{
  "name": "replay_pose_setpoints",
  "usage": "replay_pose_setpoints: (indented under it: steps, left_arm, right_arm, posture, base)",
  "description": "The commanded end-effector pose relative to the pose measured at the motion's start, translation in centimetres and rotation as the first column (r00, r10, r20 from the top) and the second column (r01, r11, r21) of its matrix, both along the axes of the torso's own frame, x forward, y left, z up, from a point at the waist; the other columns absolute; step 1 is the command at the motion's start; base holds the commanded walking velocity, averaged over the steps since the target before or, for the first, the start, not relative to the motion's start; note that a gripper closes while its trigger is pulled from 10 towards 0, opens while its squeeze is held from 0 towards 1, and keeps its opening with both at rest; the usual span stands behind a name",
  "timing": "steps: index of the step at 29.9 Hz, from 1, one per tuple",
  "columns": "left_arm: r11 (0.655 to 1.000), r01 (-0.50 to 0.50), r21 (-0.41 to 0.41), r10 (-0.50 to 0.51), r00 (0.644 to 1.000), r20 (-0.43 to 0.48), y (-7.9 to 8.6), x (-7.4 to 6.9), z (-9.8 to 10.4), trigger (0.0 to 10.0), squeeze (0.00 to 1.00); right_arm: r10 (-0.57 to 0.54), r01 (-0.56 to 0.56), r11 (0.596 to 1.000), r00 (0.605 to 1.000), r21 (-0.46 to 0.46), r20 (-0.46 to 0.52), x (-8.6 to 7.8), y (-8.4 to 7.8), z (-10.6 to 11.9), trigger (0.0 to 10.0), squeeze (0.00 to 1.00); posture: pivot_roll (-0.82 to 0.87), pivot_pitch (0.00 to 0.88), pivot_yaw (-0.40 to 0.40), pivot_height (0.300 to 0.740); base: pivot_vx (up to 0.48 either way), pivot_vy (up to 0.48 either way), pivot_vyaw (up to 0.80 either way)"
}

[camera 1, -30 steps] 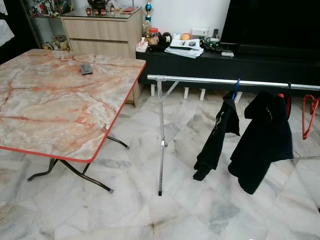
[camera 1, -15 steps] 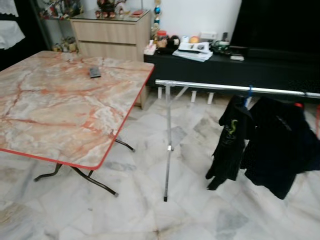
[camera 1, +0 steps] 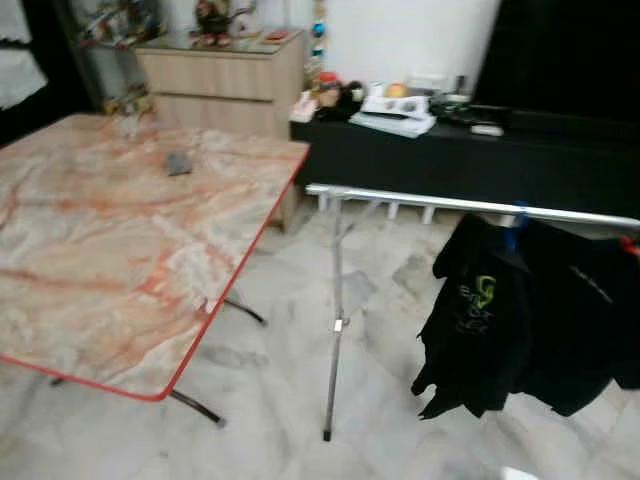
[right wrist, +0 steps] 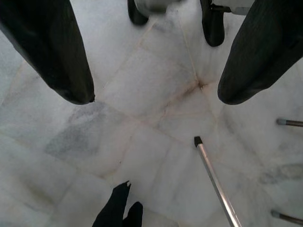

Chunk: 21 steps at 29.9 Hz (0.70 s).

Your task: Hang hanger

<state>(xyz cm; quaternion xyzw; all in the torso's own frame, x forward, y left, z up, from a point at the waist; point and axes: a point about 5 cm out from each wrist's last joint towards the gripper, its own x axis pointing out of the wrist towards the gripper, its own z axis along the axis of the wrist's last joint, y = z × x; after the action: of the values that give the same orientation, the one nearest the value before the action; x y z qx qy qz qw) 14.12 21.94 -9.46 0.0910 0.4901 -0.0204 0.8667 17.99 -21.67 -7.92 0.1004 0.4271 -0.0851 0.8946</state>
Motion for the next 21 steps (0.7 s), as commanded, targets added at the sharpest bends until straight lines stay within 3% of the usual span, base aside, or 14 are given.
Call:
replay_pose_setpoints:
  steps: [1,4,18,21]
  left_arm:
    - [1.000,0.015,-0.016,-0.014,1.000,0.014,-0.73,0.55,0.07,10.0,0.00]
    - [1.000,0.012,-0.018,-0.012,1.000,0.015,-0.75,0.57,0.07,10.0,0.00]
    - [0.999,0.037,-0.012,-0.037,0.999,0.010,-0.97,0.59,0.04,10.0,0.00]
    - [1.000,0.030,-0.010,-0.030,0.999,0.014,-0.97,0.60,0.04,10.0,0.00]
  right_arm:
    - [-0.035,0.034,0.999,0.999,-0.016,-0.036,-1.39,-1.13,-0.41,10.0,0.00]
    - [-0.032,0.031,0.999,0.999,-0.014,-0.034,-1.36,-1.11,-0.39,10.0,0.00]
    - [-0.035,0.034,0.999,0.999,-0.022,-0.032,-1.40,-1.37,-0.34,10.0,0.00]
    - [-0.036,0.035,0.999,0.999,-0.022,-0.029,-1.38,-1.42,-0.32,10.0,0.00]
  posture:
    - [0.08,0.037,0.002,0.740]
    - [0.08,0.035,0.001,0.740]
    - [0.07,0.030,-0.006,0.740]
    - [0.07,0.030,-0.010,0.740]
  base:
    - [0.375,0.000,0.00]
    - [0.340,0.000,0.00]
    - [0.000,0.000,0.00]
    - [0.000,-0.443,0.00]
